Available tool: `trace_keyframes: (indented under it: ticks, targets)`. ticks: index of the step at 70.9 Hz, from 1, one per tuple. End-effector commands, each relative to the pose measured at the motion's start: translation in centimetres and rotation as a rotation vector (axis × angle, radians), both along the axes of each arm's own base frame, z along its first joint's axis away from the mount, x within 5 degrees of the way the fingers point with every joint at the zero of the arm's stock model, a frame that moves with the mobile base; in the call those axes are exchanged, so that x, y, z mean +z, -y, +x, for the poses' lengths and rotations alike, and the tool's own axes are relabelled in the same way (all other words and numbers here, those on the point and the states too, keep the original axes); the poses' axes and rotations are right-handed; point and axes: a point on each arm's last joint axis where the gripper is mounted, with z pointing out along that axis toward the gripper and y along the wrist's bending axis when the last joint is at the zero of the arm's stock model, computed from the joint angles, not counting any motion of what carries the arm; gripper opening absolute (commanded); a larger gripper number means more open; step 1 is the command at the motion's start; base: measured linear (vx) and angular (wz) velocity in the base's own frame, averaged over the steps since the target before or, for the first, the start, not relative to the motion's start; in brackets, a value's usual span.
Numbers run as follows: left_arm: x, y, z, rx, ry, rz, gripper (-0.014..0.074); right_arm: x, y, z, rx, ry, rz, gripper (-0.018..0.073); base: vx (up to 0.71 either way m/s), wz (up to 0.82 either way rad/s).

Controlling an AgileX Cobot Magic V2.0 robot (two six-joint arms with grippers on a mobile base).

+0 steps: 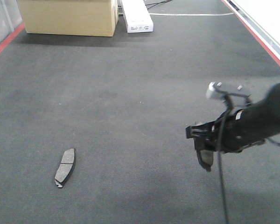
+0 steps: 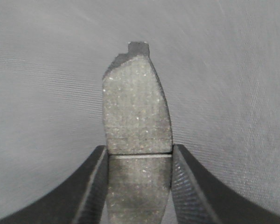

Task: Move and align brake pads A on conveyor
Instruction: 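Lower the right gripper with its pad onto the belt and open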

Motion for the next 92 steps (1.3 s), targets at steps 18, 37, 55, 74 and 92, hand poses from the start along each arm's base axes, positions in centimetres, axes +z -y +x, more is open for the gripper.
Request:
trace_keyframes:
  ticks: [18, 37, 55, 74, 92]
  targets:
    - [1.6, 0.1, 0.2, -0.004, 0.101, -0.031, -0.0008, -3.5, -1.0, 4.4, -0.008, -0.034, -0.062, 0.0229, 0.0, 0.0]
    - [1.6, 0.1, 0.2, -0.004, 0.101, -0.031, -0.0008, -6.6, -1.3, 5.8, -0.016, -0.079, -0.075, 0.0241, 0.0, 0.0]
    - [1.6, 0.1, 0.2, -0.004, 0.1, -0.031, -0.0008, -7.4, -1.3, 6.1, -0.022, -0.076, -0.076, 0.0309, 0.0, 0.0]
    - [1.6, 0.1, 0.2, -0.004, 0.099, -0.031, -0.0008, -7.5, -1.2, 5.8, -0.015, -0.107, -0.087, 0.0433, 0.0, 0.0]
    - [1.6, 0.1, 0.2, -0.004, 0.099, -0.031, -0.0008, -3.0, -0.4, 4.7, 0.022, -0.004, -0.138, 0.0496, 0.0, 0.0]
